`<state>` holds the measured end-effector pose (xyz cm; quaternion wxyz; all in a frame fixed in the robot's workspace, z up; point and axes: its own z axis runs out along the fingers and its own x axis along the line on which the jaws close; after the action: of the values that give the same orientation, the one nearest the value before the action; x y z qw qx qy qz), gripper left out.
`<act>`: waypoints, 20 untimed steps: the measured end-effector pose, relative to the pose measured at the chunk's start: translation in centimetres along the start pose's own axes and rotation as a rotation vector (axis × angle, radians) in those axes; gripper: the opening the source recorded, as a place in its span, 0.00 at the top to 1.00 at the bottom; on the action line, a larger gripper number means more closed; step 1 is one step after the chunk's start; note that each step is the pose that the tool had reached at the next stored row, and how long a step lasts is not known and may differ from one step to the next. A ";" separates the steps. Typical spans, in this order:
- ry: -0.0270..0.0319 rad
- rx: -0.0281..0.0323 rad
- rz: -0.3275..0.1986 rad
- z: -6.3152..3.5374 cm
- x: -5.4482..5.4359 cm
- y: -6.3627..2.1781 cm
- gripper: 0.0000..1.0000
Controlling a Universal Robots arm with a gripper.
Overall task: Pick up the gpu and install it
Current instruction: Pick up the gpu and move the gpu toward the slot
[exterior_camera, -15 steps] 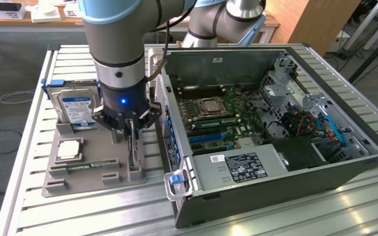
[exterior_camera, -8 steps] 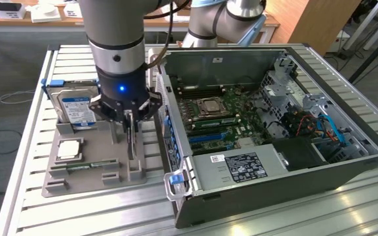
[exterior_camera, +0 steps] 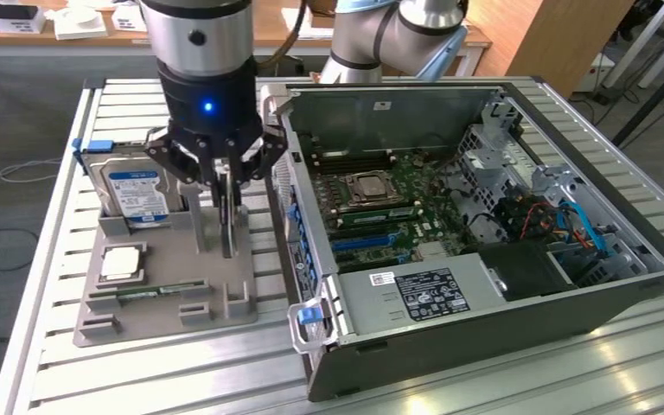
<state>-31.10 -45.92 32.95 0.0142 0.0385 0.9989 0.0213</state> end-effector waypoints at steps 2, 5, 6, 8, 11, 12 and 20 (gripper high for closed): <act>0.0000 0.0001 0.000 -0.90 0.0 0.04 0.73; 0.0001 0.0001 0.000 -2.25 -0.1 0.10 0.73; 0.0001 0.0001 0.000 -2.73 -0.1 0.12 0.73; 0.0000 -0.0001 0.000 -3.60 -0.1 0.16 0.73; 0.0000 -0.0001 0.000 -4.62 -0.1 0.20 0.73; 0.0000 -0.0002 0.000 -5.01 -0.1 0.22 0.73; 0.0002 -0.0028 0.000 -8.04 -0.2 0.35 0.73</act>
<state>-31.10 -45.92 41.00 0.0141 0.0385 0.9989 0.0227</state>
